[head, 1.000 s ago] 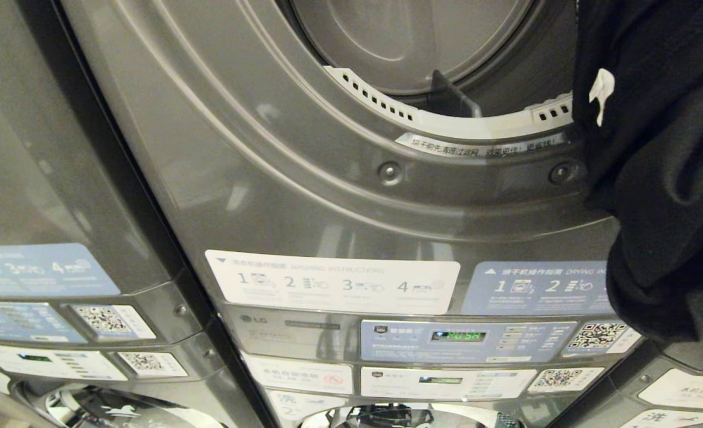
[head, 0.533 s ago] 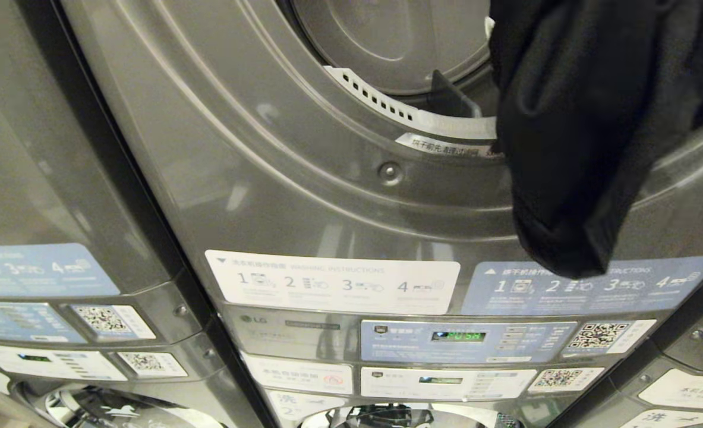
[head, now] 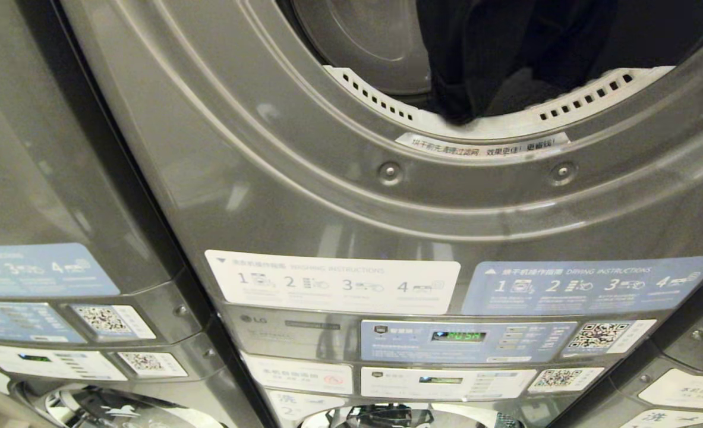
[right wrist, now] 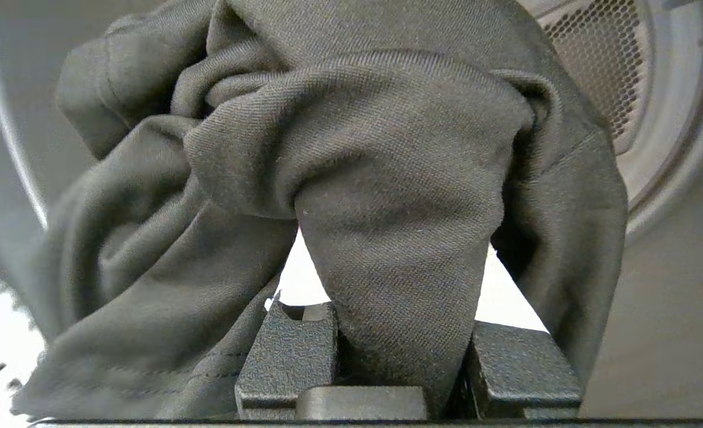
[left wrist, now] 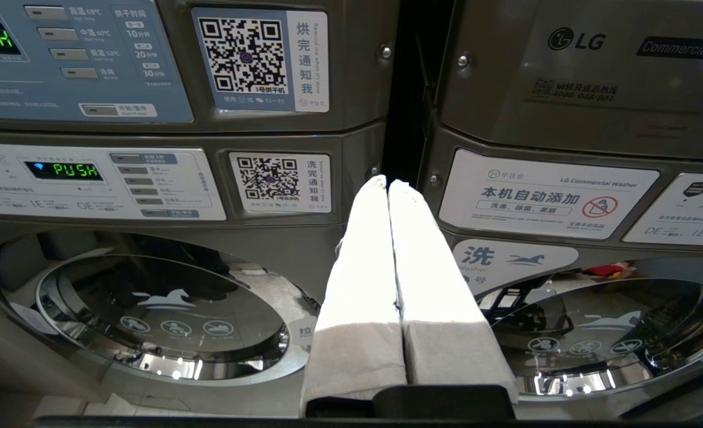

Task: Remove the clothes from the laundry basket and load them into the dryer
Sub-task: Put the clothes in the dryer

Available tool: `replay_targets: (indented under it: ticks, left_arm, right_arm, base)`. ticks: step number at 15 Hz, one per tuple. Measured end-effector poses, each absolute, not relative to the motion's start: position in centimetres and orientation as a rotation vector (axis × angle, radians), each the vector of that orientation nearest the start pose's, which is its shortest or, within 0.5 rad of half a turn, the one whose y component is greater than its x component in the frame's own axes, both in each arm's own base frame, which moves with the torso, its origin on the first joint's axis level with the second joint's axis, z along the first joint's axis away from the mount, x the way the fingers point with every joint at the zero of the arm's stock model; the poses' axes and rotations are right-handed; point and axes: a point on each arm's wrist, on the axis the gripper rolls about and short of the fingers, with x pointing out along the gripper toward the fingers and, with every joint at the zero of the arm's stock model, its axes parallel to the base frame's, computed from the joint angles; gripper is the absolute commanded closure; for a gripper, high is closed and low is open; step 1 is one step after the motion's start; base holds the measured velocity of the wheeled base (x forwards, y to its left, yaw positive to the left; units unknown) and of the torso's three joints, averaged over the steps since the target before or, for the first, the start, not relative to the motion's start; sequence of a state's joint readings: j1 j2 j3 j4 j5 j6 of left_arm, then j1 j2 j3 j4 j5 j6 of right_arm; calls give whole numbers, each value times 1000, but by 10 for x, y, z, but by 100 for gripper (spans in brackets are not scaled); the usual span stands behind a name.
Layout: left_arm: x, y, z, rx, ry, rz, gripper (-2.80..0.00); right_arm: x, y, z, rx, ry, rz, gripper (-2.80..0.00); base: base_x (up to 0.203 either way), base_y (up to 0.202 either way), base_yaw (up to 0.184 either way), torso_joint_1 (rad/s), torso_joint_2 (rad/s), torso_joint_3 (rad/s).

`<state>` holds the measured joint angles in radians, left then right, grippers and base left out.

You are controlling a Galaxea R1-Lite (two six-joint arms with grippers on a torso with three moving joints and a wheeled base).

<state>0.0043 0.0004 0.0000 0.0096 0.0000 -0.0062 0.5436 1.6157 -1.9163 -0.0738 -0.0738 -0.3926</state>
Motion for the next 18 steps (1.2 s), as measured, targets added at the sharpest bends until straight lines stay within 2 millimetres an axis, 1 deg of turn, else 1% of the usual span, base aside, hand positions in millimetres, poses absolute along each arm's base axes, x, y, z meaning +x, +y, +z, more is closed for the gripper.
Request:
replay_targets:
  ticks: [3,5,6,12,15,18]
  left_arm:
    - [-23,0,74,-6,10,4,0]
    - [-23,0,75,-6,10,4,0]
    - [-23,0,75,-6,10,4,0]
    - [-23,0,74,-7,10,4,0]
    - [-23,0,74,-7,10,4,0]
    - [-23,0,74,-7,10,4,0]
  right_arm:
    - [227,159,452,-240,-403,365,0]
    - [233,166,448,-230,-385,311,0]
    - [236,169,447,-219,-390,287,-280]
    - [248,178,438,-224,-370,282,-280]
    - [249,178,433,-250,-326,292,-280]
    - [245,175,436,-242,-333,292,-280]
  base:
    - [0,0,0,0,0,0]
    - [0,0,0,0,0,0]
    - [0,0,0,0,0,0]
    - [0,0,0,0,0,0]
    - [0,0,0,0,0,0]
    - [0,0,0,0,0,0]
